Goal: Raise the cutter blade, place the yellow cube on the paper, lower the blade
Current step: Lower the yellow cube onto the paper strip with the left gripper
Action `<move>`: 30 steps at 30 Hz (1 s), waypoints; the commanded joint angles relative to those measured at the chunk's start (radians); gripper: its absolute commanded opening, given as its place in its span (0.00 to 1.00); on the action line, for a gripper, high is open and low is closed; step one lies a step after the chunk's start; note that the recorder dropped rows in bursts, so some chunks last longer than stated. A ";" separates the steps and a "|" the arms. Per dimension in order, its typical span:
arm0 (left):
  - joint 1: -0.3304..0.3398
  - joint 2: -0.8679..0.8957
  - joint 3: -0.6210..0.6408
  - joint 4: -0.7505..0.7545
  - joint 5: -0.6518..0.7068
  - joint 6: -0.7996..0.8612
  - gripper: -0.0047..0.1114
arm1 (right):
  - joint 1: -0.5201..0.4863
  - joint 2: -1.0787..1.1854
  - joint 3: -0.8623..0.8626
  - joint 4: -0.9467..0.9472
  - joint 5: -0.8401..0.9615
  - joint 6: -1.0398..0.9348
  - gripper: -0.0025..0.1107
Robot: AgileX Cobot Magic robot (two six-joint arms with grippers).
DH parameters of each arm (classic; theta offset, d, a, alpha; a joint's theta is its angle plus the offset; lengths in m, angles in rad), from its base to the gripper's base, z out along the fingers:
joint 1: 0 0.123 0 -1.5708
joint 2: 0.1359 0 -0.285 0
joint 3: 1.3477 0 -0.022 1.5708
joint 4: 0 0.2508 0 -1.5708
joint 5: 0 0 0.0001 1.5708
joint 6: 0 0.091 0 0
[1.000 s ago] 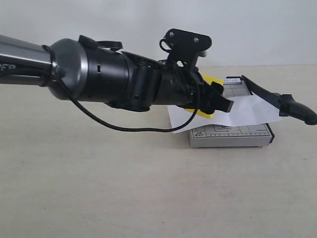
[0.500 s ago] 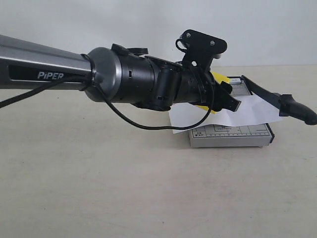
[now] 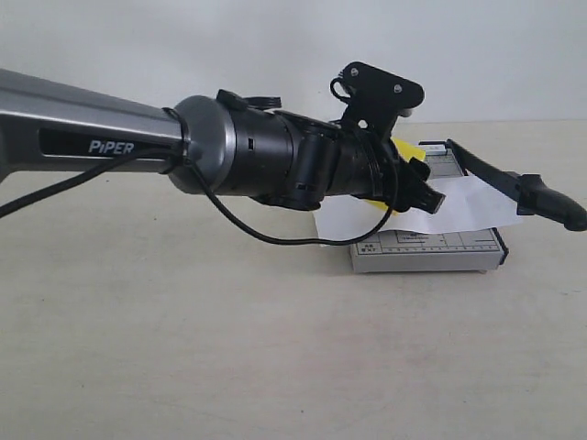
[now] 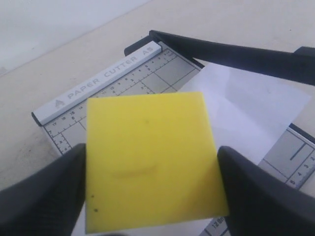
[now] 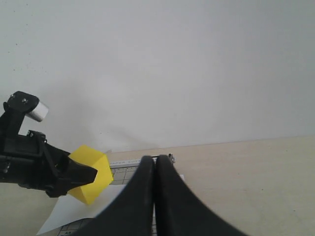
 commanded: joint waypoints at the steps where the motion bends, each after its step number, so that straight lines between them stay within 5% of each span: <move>1: -0.004 0.022 -0.007 -0.005 -0.003 -0.012 0.08 | 0.001 -0.005 -0.001 0.001 -0.004 0.002 0.02; 30: -0.004 0.050 -0.024 -0.005 0.088 -0.018 0.08 | 0.001 -0.005 -0.001 0.001 -0.006 0.001 0.02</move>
